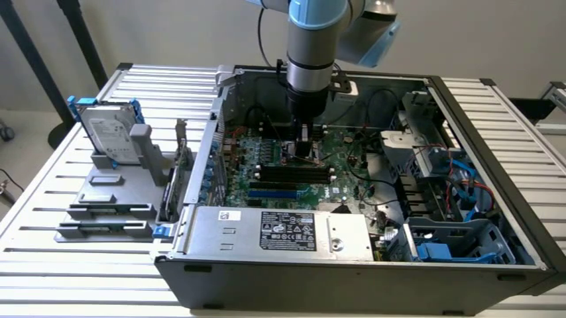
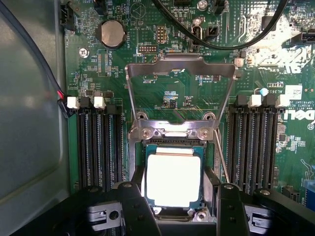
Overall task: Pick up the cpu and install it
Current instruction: 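Place the cpu into insertion slot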
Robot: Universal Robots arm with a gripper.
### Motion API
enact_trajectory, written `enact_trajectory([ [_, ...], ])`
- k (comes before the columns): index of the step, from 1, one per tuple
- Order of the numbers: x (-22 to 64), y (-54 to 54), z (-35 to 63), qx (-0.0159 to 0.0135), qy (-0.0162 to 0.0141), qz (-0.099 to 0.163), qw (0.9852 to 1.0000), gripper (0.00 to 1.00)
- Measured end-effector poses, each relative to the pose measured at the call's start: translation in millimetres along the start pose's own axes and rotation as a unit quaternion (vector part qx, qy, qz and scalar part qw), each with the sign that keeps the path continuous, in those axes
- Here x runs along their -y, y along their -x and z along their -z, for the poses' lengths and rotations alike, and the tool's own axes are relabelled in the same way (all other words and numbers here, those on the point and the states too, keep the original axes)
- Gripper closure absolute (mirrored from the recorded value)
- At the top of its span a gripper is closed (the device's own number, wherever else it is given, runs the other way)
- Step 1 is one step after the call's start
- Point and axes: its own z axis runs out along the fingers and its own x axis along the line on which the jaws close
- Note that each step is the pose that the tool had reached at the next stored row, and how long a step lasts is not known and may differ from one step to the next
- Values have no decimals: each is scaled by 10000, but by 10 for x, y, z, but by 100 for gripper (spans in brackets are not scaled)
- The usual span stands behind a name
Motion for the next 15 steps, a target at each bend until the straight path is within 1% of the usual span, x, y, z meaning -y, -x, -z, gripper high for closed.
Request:
enact_trajectory([
  [15,0,0,-7,5,-2,91,10000,45],
])
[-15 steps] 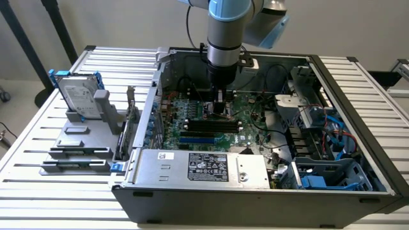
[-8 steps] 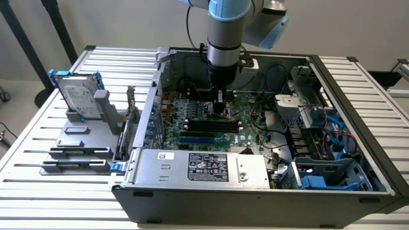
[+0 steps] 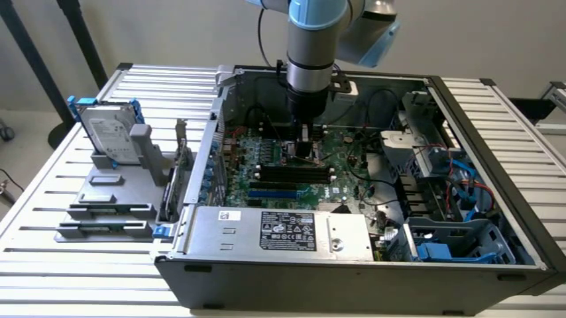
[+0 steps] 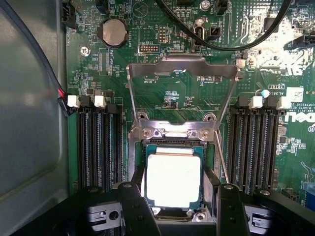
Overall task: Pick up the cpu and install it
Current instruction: 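Place the cpu into insertion slot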
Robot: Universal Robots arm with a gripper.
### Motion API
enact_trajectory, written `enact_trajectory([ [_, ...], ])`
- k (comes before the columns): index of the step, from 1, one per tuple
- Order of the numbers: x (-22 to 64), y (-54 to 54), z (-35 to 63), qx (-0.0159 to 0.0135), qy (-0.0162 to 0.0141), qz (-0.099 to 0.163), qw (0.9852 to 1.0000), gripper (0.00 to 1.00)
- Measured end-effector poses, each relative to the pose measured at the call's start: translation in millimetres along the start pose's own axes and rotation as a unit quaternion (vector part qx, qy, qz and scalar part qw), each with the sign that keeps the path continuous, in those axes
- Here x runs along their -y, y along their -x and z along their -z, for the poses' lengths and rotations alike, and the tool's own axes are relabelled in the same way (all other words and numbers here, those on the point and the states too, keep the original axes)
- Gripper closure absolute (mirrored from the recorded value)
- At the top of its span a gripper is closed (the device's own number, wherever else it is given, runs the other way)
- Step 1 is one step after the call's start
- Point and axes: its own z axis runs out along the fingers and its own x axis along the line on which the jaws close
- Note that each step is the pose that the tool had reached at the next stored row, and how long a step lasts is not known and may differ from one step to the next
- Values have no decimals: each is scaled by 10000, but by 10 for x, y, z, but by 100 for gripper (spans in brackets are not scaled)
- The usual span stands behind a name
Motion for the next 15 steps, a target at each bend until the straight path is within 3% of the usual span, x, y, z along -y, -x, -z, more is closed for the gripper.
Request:
enact_trajectory([
  [15,-1,0,-3,0,0,6,10000,45],
])
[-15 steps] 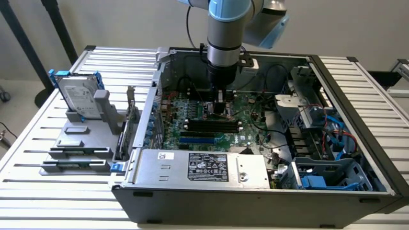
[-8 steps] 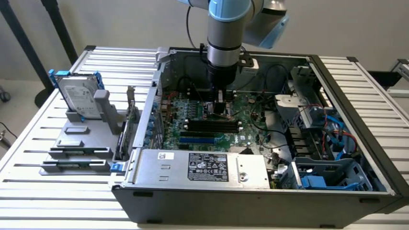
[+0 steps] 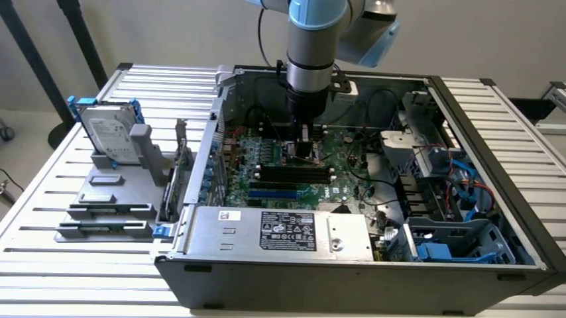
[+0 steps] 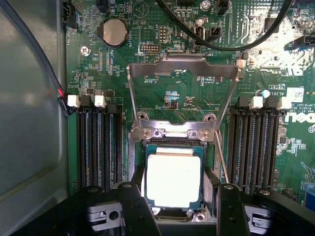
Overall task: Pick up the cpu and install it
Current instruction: 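Place the cpu into insertion slot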
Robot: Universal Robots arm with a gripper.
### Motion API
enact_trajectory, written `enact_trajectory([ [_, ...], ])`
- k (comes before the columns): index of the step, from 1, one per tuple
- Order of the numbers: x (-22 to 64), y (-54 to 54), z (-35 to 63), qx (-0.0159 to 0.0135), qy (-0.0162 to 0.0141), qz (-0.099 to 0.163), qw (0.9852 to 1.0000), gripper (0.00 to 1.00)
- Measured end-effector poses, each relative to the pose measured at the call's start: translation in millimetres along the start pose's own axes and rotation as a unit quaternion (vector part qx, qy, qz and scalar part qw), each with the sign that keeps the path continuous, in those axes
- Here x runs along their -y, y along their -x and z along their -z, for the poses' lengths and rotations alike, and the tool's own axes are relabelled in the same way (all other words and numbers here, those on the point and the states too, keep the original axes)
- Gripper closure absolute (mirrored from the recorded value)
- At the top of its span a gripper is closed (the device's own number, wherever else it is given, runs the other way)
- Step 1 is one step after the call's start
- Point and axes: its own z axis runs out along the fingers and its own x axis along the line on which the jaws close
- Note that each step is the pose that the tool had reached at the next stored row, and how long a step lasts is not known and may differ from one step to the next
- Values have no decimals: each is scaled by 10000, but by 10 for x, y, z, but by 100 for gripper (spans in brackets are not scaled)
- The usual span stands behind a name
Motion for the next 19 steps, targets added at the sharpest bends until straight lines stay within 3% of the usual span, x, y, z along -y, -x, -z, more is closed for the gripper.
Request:
enact_trajectory([
  [19,3,2,-18,7,0,-18,10000,45],
])
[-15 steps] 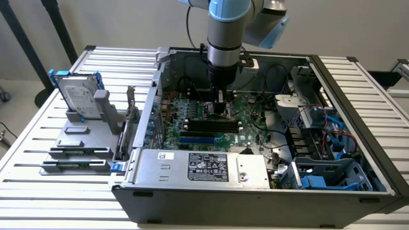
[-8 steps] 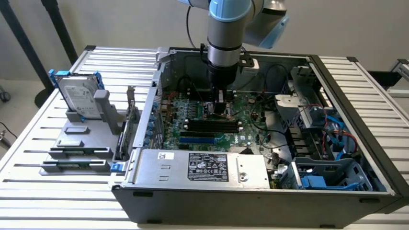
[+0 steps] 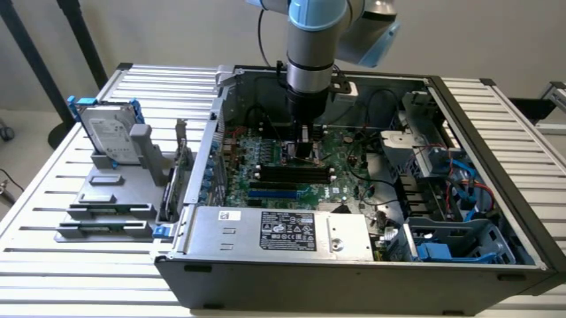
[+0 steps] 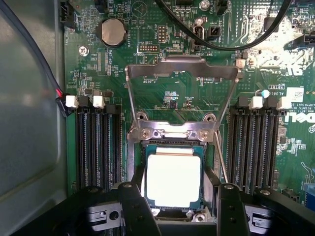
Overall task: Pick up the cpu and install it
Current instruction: 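Place the cpu into insertion slot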
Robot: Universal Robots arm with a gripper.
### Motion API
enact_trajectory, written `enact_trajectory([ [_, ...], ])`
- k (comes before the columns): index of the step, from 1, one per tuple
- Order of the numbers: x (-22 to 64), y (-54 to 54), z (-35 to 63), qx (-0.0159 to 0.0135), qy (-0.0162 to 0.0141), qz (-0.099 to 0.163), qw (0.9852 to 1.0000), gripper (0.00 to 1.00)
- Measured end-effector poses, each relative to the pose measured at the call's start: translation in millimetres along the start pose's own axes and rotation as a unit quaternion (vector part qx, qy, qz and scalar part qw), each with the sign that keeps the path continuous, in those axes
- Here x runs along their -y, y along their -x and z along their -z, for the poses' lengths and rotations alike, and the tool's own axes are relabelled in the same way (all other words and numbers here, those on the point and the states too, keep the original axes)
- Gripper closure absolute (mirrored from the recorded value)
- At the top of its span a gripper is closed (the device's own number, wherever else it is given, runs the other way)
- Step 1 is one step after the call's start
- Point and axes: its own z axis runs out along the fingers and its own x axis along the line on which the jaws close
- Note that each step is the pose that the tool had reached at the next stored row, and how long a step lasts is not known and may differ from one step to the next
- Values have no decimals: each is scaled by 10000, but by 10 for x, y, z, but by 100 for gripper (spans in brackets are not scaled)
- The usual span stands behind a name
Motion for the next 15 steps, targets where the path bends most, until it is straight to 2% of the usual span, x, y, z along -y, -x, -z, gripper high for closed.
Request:
enact_trajectory([
  [9,1,0,-4,0,1,-11,10000,45],
  [10,0,-2,-8,-8,3,-12,10000,45],
  [12,0,-2,-10,-6,4,-13,10000,44],
  [13,0,-1,-7,-2,3,-13,10000,37],
  [15,1,0,-5,0,2,-14,10000,37],
])
